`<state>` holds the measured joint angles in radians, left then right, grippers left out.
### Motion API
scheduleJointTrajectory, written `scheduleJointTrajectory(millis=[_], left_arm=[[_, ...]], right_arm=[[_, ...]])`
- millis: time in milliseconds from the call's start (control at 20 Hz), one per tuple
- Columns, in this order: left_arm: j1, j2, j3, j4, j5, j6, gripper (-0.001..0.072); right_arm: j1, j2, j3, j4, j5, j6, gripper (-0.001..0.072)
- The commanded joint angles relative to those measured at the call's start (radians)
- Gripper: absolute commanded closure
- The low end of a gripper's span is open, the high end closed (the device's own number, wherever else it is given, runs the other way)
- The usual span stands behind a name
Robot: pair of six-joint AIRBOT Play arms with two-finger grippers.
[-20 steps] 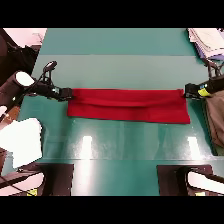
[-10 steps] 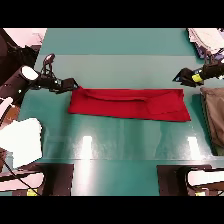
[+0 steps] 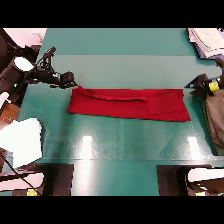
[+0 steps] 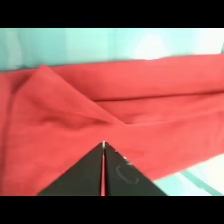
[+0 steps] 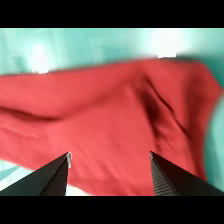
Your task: Fold the shirts.
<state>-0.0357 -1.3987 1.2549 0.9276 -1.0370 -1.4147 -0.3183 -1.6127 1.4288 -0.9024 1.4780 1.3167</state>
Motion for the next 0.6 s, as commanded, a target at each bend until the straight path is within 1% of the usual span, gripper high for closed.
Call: scheduleJointTrajectory(millis=[0,300,450,550], left_arm=[[-0.024,0.000,0.004,-0.055,-0.037,0.028,0.0684],[-0.148,-0.001,0.004,-0.050,-0.012,0.027,0.0684],[-0.177,-0.001,0.004,-0.050,-0.019,0.027,0.0684],[-0.183,-0.001,0.004,-0.052,-0.022,0.027,0.0684]], right_arm=[[-0.098,0.000,-0.136,0.011,-0.013,-0.060,0.0133],[-0.113,-0.004,-0.288,0.012,-0.164,-0.195,0.0134],[-0.099,-0.041,-0.287,0.021,-0.157,-0.223,0.0134],[-0.088,-0.072,-0.288,0.058,-0.127,-0.254,0.0134]])
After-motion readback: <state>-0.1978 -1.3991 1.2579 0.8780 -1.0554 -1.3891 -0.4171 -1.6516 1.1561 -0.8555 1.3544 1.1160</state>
